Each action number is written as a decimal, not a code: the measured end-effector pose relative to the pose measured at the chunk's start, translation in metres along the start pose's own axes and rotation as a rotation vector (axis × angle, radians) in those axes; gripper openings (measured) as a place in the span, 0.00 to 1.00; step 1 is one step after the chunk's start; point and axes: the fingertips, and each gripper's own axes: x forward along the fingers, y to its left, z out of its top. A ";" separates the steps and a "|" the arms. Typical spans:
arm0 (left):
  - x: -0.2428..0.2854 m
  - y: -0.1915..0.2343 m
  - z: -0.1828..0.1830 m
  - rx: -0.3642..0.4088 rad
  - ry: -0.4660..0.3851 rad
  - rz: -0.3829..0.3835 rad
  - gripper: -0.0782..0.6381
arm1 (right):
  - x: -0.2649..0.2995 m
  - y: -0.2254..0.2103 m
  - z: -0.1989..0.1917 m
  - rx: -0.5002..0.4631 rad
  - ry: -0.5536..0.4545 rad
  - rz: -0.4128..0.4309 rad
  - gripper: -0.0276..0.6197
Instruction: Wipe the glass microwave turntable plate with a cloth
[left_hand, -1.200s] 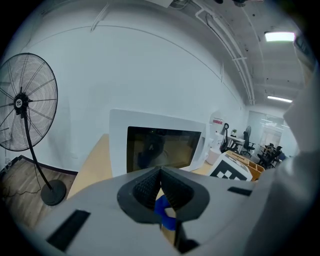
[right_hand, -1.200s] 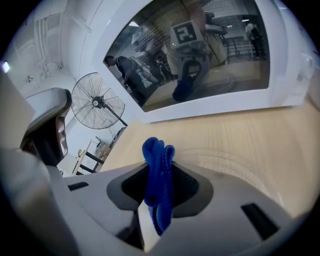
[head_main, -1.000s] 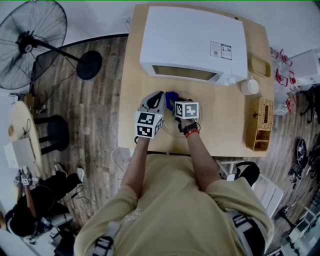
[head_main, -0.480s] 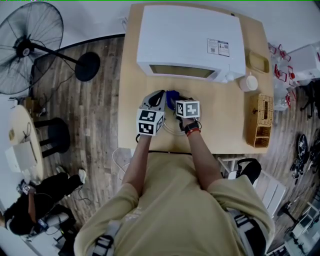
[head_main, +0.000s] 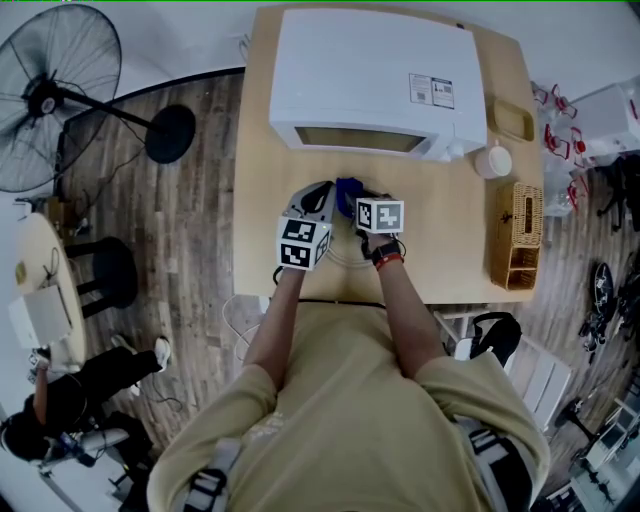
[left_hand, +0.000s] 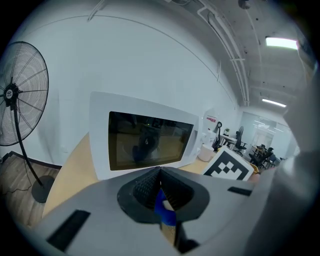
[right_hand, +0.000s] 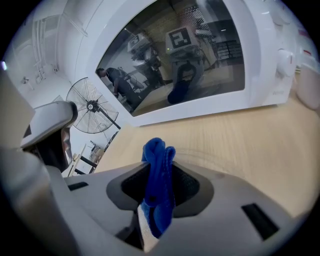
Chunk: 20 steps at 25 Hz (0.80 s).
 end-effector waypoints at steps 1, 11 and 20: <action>0.000 -0.001 -0.001 -0.001 0.001 -0.002 0.13 | -0.001 -0.001 0.000 0.004 -0.002 -0.001 0.24; 0.004 -0.021 -0.007 0.015 0.008 -0.045 0.13 | -0.014 -0.022 0.000 0.036 -0.024 -0.035 0.25; 0.000 -0.022 -0.009 0.023 0.004 -0.032 0.13 | -0.032 -0.047 -0.003 0.066 -0.045 -0.087 0.25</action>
